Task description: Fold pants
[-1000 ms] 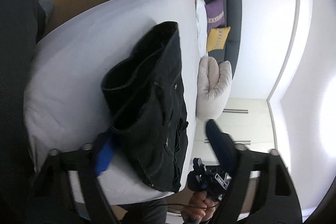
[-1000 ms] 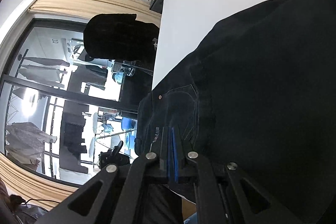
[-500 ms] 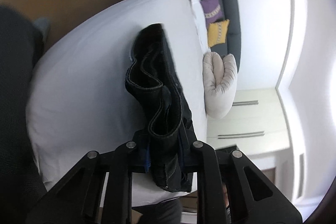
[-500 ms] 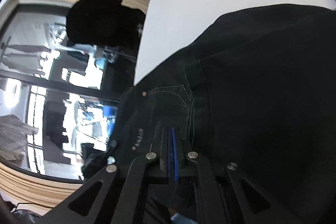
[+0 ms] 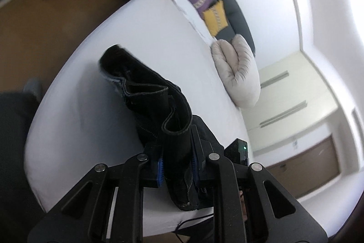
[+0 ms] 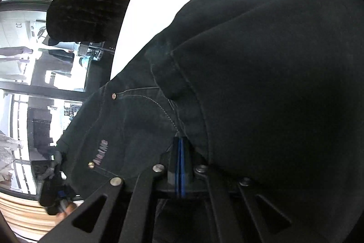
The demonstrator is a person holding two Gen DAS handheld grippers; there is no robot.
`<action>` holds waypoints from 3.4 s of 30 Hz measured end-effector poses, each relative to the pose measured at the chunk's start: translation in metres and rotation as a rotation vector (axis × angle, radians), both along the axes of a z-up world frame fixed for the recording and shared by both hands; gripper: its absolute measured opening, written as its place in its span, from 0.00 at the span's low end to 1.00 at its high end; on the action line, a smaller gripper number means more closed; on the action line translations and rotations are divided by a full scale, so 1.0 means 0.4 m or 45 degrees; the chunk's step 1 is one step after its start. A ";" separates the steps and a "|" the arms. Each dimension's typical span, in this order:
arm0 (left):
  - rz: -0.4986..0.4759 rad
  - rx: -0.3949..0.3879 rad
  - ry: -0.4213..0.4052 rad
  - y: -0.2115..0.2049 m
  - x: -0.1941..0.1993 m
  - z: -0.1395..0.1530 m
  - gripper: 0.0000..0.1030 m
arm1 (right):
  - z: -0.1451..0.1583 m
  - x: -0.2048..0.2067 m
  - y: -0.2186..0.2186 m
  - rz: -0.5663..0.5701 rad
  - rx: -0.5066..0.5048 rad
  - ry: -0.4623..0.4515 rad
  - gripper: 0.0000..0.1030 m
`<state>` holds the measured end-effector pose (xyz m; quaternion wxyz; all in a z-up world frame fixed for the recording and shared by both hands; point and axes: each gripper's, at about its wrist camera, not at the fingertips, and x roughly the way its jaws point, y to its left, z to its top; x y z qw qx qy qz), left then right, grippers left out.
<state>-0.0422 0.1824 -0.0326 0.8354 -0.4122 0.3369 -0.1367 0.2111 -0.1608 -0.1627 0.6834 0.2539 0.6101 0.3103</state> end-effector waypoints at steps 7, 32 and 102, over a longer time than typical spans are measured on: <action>-0.230 0.285 -0.115 -0.229 0.094 0.134 0.16 | 0.055 -0.012 -0.078 -0.095 0.155 -0.032 0.18; -0.968 1.042 -0.135 -0.931 0.074 0.016 0.16 | 0.061 0.008 -0.261 -0.056 0.305 0.061 0.66; -1.309 0.812 -0.002 -0.935 0.280 0.005 0.16 | -0.001 -0.076 -0.598 -0.418 0.293 -0.075 0.21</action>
